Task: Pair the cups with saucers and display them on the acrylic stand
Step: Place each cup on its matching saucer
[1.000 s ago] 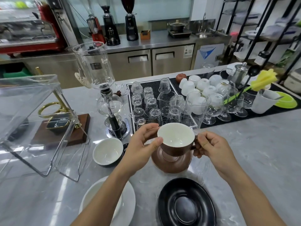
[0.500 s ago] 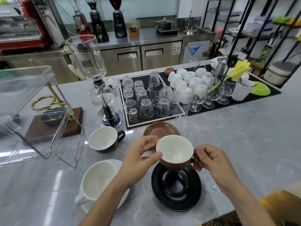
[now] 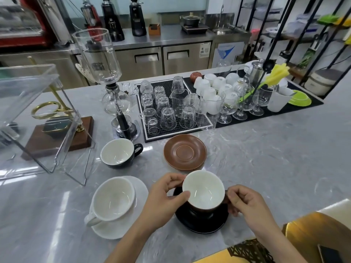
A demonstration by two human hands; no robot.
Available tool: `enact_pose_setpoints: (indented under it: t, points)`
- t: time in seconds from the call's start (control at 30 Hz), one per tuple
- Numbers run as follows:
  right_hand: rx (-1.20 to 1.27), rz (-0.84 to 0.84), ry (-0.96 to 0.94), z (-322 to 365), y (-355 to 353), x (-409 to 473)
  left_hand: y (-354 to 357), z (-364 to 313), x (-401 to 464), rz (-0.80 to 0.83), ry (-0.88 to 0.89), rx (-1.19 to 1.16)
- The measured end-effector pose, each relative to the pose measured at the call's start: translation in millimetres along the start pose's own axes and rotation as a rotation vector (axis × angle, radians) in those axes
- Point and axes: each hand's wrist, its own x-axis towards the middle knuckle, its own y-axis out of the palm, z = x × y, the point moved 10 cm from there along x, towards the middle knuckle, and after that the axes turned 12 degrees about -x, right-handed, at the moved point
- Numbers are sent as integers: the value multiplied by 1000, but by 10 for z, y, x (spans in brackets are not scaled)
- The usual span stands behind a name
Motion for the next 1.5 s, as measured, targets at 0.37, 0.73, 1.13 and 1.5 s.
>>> enact_pose_setpoints:
  t: [0.37,0.73,1.13,1.5]
  points:
    - [-41,40,50,-140,40,-16,-12,86,-43,-17,8,-29]
    - [-11,21,88,-196,68,-61,-22,124,-140,-27,24,2]
    - [42,-49,114,-156,-28,-84,-12,-19,-170,-41,86,170]
    - [-13,-100,-8,177,-60,109,-310,-352,-247,-200,187,99]
